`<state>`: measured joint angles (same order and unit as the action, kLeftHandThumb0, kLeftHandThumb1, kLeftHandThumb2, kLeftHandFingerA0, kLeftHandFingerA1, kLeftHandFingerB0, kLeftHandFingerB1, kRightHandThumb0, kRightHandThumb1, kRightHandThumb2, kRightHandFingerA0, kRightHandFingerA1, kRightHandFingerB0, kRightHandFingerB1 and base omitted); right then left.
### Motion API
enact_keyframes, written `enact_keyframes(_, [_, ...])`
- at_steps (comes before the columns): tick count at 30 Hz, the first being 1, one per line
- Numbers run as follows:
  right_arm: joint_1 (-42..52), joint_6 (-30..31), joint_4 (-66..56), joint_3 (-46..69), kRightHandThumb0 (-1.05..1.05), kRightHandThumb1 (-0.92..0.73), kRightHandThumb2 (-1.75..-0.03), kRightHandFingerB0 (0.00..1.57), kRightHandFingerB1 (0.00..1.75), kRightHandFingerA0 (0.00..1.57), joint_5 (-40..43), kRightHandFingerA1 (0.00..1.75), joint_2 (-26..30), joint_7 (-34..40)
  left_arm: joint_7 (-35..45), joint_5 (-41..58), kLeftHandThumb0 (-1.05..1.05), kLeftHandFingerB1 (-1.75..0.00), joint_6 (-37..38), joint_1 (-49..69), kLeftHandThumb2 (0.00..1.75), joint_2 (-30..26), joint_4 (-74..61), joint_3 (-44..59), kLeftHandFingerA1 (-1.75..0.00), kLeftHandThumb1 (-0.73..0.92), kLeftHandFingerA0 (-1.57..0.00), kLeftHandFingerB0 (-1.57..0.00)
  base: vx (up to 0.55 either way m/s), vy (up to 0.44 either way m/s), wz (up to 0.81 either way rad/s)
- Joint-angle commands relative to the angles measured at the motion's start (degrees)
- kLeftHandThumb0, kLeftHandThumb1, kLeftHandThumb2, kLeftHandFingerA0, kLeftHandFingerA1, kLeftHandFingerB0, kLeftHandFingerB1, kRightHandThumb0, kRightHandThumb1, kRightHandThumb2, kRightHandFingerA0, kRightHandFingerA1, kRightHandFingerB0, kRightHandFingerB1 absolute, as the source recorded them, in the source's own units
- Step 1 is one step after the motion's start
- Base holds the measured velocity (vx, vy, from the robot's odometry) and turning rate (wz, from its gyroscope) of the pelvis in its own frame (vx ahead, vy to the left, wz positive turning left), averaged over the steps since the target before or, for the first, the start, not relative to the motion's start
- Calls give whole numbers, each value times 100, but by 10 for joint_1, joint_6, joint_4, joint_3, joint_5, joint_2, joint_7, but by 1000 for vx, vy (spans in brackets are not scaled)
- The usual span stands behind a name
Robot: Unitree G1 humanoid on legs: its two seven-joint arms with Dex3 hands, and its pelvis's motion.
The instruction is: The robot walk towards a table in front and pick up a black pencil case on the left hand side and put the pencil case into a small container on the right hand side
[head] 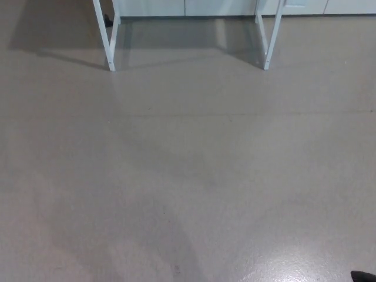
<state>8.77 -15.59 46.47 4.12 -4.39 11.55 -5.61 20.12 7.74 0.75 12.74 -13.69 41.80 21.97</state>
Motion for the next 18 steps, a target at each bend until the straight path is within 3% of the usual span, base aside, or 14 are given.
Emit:
enact_keyframes(1, [23, -58, 11, 11, -22, -46, -90, 13, 50, 34, 22, 60, 6, -22, 50, 39, -5, -47, 17, 24, 92, -6, -8, 7, -54, 47, -20, -9, 0, 0, 0])
enact_keyframes(9, [36, -74, 21, 8, -21, -46, -89, 14, 50, 35, 11, 60, 8, -16, 57, 37, -6, -48, 28, 34, 91, -9, 0, 1, -56, 46, -26, -10, 0, 0, 0])
enact_keyframes(10, [36, -73, 19, 8, -21, -46, -89, 13, 50, 34, 12, 59, 8, -16, 55, 37, -8, -30, 28, 32, 58, -9, 3, 1, -40, 65, -37, -23, 0, 0, 0])
enact_keyframes(14, [37, -75, 24, 7, -20, -47, -89, 13, 49, 34, 10, 59, 8, -15, 52, 37, -8, -30, 26, 33, 59, -9, 4, 0, -40, 65, -37, -23, 0, 0, 0])
enact_keyframes(15, [36, -76, 26, 7, -18, -46, -89, 14, 50, 34, 9, 59, 8, -13, 54, 37, -4, -47, 26, 31, 92, -9, 6, 0, -55, 47, -23, -10, 0, 0, 0])
enact_keyframes(18, [32, -78, 31, 5, -19, -46, -89, 14, 50, 35, 4, 59, 7, -8, 57, 40, -4, -48, 22, 31, 93, -10, 3, 0, -55, 48, -23, -11, 198, 8, 6])
